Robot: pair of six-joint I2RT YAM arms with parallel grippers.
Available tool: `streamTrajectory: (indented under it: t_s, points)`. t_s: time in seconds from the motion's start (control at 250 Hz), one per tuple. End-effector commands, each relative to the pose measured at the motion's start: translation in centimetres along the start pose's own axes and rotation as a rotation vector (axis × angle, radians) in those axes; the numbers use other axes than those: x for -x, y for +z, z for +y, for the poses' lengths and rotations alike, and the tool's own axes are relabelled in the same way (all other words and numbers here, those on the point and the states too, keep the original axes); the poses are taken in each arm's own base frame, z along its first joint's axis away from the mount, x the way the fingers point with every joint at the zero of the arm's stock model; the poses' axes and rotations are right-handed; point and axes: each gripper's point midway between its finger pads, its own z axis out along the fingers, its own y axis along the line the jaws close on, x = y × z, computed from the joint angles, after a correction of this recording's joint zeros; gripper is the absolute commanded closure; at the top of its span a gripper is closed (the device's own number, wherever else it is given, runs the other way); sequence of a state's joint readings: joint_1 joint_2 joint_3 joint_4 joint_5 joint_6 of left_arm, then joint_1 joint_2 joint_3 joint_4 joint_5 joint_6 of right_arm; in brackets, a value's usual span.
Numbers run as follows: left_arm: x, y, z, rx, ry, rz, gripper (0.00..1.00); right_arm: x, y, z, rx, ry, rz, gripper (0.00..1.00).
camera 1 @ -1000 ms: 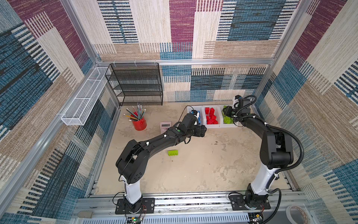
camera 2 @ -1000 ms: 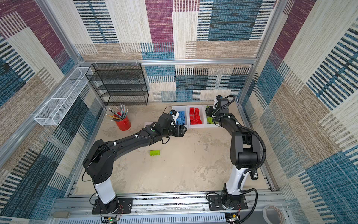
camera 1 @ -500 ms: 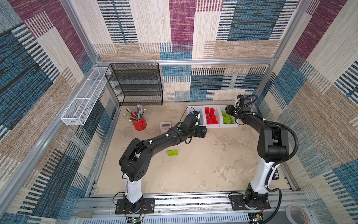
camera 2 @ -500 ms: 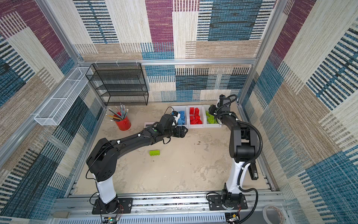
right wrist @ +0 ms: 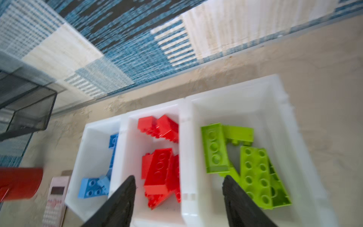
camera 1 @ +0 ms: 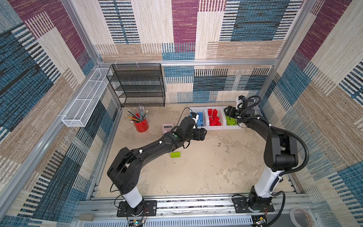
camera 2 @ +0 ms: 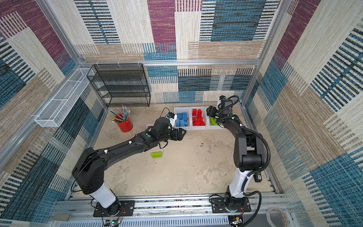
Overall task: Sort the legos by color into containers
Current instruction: 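Move the right gripper to the last green 2x4 brick on the table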
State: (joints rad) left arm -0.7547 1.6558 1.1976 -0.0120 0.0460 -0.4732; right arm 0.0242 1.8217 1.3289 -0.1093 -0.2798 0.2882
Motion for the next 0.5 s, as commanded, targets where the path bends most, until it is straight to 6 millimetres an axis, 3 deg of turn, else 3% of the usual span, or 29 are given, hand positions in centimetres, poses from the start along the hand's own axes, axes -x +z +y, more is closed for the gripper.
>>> streamTrajectory:
  t_s: [0.0,0.284,0.492]
  points:
    - [0.9,-2.4,0.8,0.042,-0.014,-0.077,0.18,-1.2,-0.8,4.1,0.09,-0.104,0.01,0.23]
    - [-2.1,-9.7,4.5,0.174,-0.001,-0.108,0.18,-6.8,-3.4,15.8,0.257,-0.237,0.071,0.17]
    - [-5.4,-14.1,7.8,0.251,-0.02,-0.153,0.17,-12.6,-3.6,21.2,0.303,-0.309,0.176,0.16]
